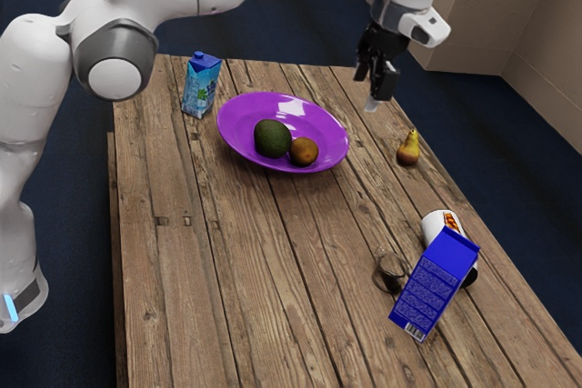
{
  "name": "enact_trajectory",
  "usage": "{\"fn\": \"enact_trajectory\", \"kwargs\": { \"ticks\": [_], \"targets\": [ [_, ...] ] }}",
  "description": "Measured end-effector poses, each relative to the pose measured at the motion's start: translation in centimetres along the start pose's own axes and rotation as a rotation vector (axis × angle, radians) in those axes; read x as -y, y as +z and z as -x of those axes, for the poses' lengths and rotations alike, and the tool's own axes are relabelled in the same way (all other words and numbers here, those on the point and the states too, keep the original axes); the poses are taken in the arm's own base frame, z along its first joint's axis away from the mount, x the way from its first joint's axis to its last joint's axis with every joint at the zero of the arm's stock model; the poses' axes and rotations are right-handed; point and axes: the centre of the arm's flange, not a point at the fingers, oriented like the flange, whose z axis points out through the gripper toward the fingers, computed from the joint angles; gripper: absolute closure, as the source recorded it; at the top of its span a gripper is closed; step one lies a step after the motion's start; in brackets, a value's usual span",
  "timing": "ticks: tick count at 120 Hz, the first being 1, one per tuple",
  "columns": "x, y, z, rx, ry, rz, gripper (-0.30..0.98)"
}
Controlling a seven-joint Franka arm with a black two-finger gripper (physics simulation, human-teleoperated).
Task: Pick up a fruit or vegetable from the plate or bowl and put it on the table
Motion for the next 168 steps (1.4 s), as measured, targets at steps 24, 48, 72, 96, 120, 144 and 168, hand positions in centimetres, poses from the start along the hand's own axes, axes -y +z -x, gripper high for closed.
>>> {"fn": "enact_trajectory", "kwargs": {
  "ticks": [24, 48, 72, 96, 120, 144, 168],
  "targets": [
    [0.6, 2.6, 1.1, 0.028, 0.004, 0.078, 0.0],
    [2.2, 8.2, 4.6, 0.042, -0.003, 0.155, 0.0],
    [3.7, 9.6, 5.2, -0.033, -0.001, 0.118, 0.0],
    [5.1, 11.1, 5.8, -0.064, -0.004, 0.11, 0.0],
    [7.6, 11.8, 7.0, -0.083, -0.031, 0.11, 0.0],
    [10.6, 13.1, 7.3, -0.077, -0.076, 0.101, 0.0],
    [12.9, 14.9, 8.1, -0.063, -0.116, 0.102, 0.0]
  ]
}}
